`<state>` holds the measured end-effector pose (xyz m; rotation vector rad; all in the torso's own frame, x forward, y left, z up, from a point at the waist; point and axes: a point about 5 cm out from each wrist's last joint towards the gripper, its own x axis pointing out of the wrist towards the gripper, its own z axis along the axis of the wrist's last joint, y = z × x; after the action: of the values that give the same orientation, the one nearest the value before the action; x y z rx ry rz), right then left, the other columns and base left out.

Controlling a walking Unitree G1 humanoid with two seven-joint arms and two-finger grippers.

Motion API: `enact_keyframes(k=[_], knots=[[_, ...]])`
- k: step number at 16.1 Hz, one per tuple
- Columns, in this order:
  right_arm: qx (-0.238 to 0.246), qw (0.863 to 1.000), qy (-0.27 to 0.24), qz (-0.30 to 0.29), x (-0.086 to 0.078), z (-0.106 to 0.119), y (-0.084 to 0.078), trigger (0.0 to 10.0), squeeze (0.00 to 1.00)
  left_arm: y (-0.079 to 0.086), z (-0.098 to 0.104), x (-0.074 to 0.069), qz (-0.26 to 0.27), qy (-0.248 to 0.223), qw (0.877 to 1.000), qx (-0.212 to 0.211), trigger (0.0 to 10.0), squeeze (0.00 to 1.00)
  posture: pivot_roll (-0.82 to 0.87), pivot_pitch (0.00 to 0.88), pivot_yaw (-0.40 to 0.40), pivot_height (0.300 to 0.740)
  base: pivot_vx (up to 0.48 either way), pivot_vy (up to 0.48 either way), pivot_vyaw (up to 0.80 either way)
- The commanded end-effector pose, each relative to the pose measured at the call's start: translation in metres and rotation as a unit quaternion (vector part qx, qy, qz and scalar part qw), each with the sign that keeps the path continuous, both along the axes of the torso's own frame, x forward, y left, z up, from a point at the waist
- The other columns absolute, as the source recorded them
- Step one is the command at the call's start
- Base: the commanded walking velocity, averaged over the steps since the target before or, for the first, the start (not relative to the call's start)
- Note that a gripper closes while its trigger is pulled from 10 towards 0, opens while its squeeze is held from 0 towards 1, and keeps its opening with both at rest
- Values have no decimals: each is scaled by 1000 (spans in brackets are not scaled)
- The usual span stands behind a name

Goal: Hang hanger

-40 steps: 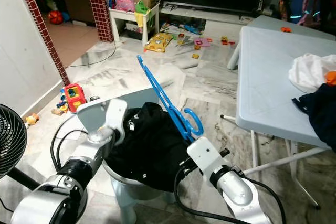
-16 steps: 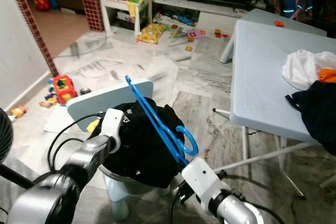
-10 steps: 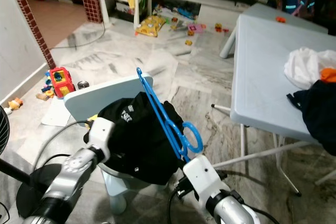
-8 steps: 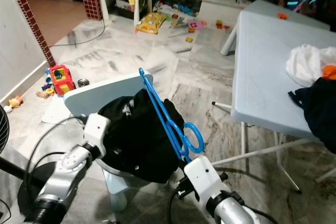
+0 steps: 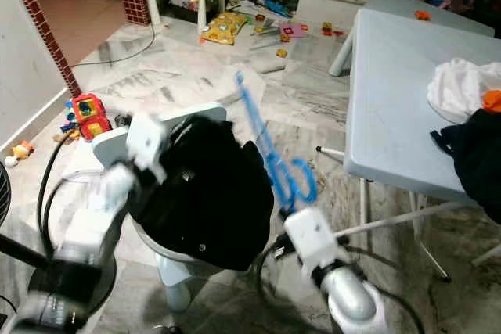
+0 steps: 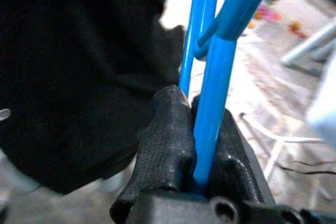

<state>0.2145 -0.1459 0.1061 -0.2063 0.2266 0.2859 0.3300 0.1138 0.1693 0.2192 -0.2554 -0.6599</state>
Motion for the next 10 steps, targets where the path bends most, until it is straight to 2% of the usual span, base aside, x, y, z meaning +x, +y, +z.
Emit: enact_keyframes(k=[1, 4, 5, 7, 10], knots=[[-2, 1000, -14, -26, 6, 3, -9, 10000, 0, 2, 13, 7, -16, -7, 1000, -4, 0, 0, 35, 71, -85, 740, 0, 0, 0], [-5, 999, -27, -38, 17, 2, -12, 10000, 0, 2, 60, 24, -17, -83, 996, -2, 0, 0, 53, 52, -83, 740, 0, 0, 0], [-5, 999, -32, -38, 21, 2, -9, 10000, 0, 1, 83, 29, -11, -119, 993, -13, 0, 0, 57, 41, -80, 740, 0, 0, 0], [-6, 999, -37, -38, 25, 2, -8, 10000, 0, -3, 106, 32, -3, -154, 988, -31, 0, 0, 59, 33, -78, 740, 0, 0, 0], [-8, 998, -44, -42, 29, 2, -11, 10000, 0, -14, 121, 30, -34, -171, 984, -42, 0, 0, 59, 18, -70, 740, 0, 0, 0]])
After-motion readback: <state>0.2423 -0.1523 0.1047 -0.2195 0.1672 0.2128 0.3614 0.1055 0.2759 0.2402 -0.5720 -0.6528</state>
